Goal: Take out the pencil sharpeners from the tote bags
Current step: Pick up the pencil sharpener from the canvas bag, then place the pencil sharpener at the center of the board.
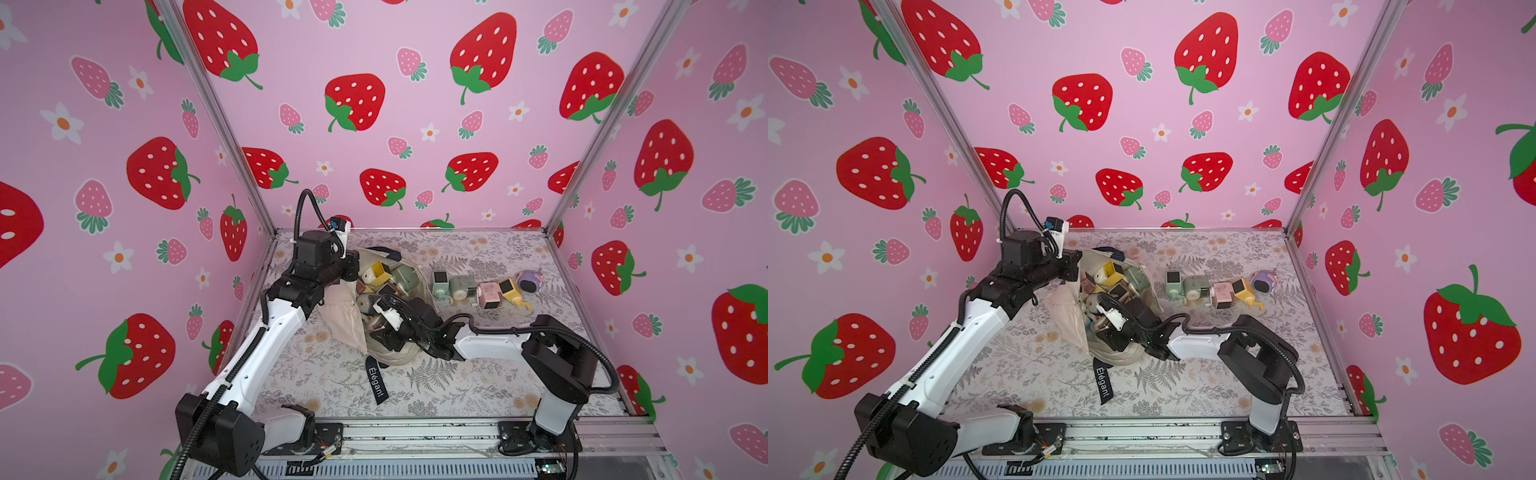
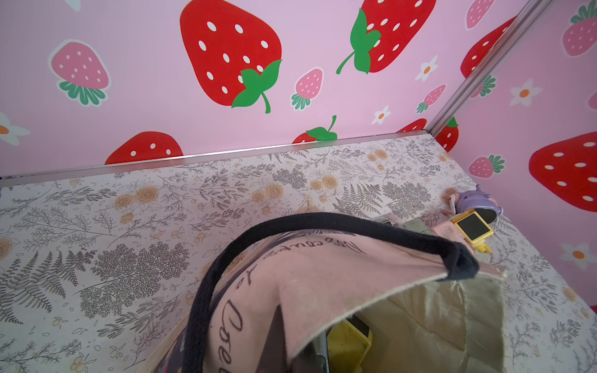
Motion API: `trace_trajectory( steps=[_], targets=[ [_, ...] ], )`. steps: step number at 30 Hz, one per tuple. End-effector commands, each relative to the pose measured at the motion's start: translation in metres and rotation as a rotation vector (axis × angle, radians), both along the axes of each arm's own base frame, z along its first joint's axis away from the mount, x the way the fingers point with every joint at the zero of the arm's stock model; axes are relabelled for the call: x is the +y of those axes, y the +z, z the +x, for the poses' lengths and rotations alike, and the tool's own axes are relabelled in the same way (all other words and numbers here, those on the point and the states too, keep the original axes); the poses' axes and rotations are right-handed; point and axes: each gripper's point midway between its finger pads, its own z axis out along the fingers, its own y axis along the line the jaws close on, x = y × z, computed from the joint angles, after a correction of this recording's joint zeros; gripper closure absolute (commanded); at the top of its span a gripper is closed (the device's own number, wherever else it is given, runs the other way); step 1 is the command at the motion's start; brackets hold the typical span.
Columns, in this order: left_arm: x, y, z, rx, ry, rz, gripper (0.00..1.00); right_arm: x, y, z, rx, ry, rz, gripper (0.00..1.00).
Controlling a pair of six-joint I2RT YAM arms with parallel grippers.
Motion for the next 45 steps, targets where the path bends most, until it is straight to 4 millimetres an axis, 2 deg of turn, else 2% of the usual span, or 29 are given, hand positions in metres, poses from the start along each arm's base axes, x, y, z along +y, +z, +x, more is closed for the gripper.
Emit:
trace_trajectory(
  steps=[1, 3, 10, 14, 17, 20, 25, 28, 30, 32, 37, 43, 45],
  targets=[
    [-0.001, 0.045, 0.000, -0.139, -0.013, -0.034, 1.00, -0.004, 0.036, 0.009, -0.074, -0.036, 0.076, 0.45],
    [-0.001, 0.044, 0.000, -0.137, -0.013, -0.033, 1.00, -0.005, 0.044, 0.006, -0.079, -0.025, 0.105, 0.48],
    [-0.001, 0.043, 0.001, -0.136, -0.011, -0.031, 1.00, -0.006, 0.063, 0.003, -0.091, -0.007, 0.130, 0.48],
    [0.000, 0.043, 0.001, -0.137, -0.009, -0.026, 1.00, -0.009, 0.087, -0.002, -0.110, 0.011, 0.163, 0.48],
    [0.000, 0.043, 0.001, -0.137, -0.009, -0.026, 1.00, -0.020, 0.108, -0.007, -0.143, 0.015, 0.176, 0.48],
    [0.000, 0.043, 0.001, -0.139, -0.005, -0.027, 1.00, -0.041, 0.132, -0.016, -0.200, 0.008, 0.203, 0.48],
    [0.000, 0.043, 0.003, -0.139, -0.003, -0.030, 1.00, -0.084, 0.165, -0.019, -0.302, -0.079, 0.301, 0.48],
    [0.001, 0.042, 0.004, -0.136, 0.004, -0.024, 1.00, -0.114, 0.171, -0.006, -0.341, -0.201, 0.301, 0.48],
    [0.001, 0.041, 0.005, -0.133, 0.004, -0.022, 1.00, -0.134, 0.173, 0.004, -0.358, -0.284, 0.299, 0.52],
    [0.001, 0.040, 0.006, -0.130, 0.003, -0.021, 1.00, -0.160, 0.175, 0.017, -0.379, -0.409, 0.298, 0.53],
    [0.000, 0.041, 0.005, -0.132, -0.001, -0.025, 1.00, -0.222, 0.161, 0.052, -0.379, -0.691, 0.277, 0.54],
    [-0.001, 0.040, 0.006, -0.128, -0.002, -0.026, 1.00, -0.294, 0.127, 0.095, -0.280, -0.986, 0.205, 0.55],
    [-0.001, 0.040, 0.006, -0.129, -0.003, -0.028, 1.00, -0.326, 0.116, 0.107, -0.251, -1.121, 0.184, 0.60]
  ],
)
